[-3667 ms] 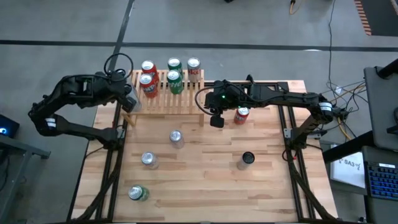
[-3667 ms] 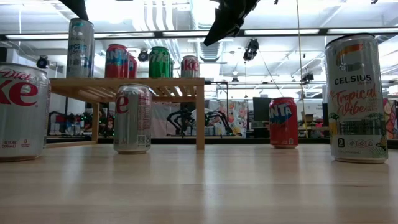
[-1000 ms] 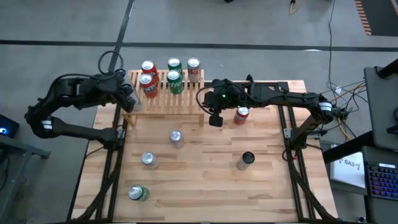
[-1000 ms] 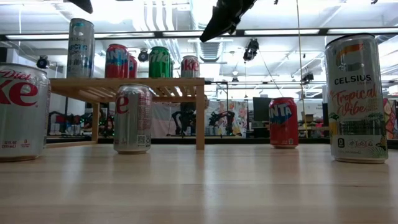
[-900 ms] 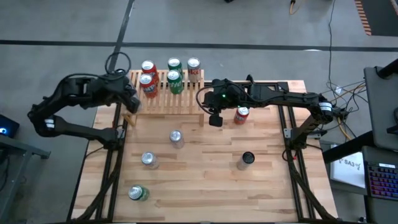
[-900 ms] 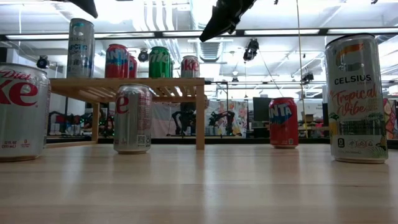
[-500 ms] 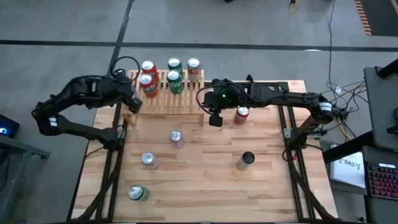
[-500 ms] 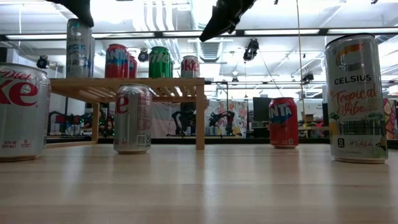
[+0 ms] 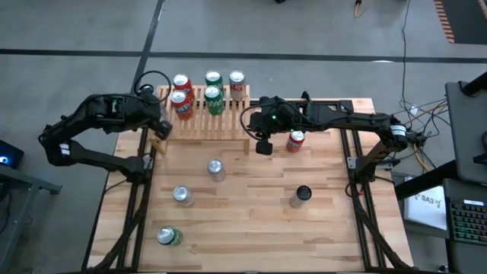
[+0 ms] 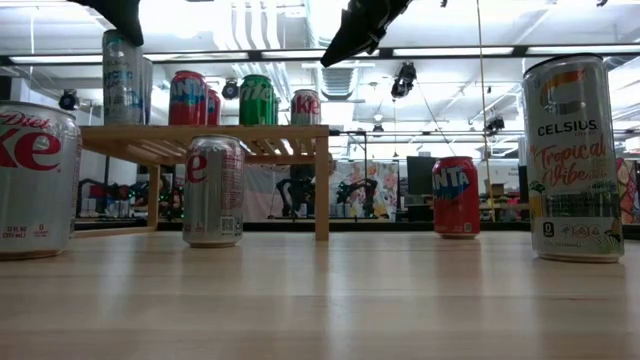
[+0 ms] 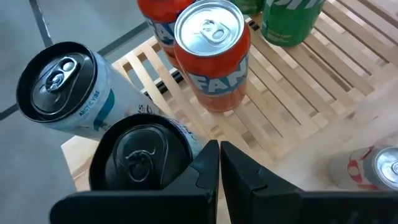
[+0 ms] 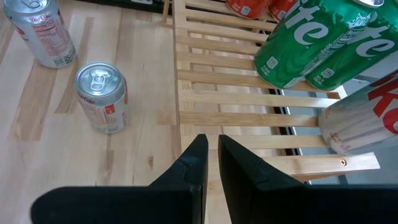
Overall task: Place canned beverage on shelf
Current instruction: Put the top white/blue soda can on the shelf aligned with the other white/blue soda can
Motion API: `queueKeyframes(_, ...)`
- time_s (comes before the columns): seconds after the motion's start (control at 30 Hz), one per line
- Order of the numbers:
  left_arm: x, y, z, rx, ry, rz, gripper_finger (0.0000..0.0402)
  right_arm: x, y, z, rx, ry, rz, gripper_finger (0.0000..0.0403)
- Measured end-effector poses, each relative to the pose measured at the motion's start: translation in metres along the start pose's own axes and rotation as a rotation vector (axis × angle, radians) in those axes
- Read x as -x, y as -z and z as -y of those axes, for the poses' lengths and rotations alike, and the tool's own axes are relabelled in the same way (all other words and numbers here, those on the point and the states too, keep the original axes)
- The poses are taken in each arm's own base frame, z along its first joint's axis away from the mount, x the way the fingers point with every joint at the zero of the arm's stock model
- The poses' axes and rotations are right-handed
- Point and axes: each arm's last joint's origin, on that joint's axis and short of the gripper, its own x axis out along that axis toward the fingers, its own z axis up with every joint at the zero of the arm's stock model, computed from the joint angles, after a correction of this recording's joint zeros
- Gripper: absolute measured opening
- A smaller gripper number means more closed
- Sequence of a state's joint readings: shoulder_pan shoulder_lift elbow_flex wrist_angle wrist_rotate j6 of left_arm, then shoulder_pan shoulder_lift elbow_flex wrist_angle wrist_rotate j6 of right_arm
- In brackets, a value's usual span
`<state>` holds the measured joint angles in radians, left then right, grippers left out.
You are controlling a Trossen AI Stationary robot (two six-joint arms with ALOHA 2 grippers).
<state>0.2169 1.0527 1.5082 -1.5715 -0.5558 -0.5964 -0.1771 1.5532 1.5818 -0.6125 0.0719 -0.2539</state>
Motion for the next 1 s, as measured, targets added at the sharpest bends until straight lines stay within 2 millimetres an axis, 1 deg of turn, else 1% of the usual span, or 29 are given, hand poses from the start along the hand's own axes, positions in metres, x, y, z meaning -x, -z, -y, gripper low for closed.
queueKeyframes(0.4,0.0,0.0,0.001,-0.014,0.027,-0.01,0.0,0.0,0.0,0.0,0.0,0.0,0.0,0.0027)
queueKeyframes(0.67,0.006,-0.008,0.002,0.017,0.068,0.043,0.0,0.0,0.0,0.0,0.0,0.0,0.0,0.0027)
queueKeyframes(1.0,-0.004,-0.016,0.015,-0.01,0.045,0.032,0.0,0.0,0.0,0.0,0.001,0.0,0.0,0.0027)
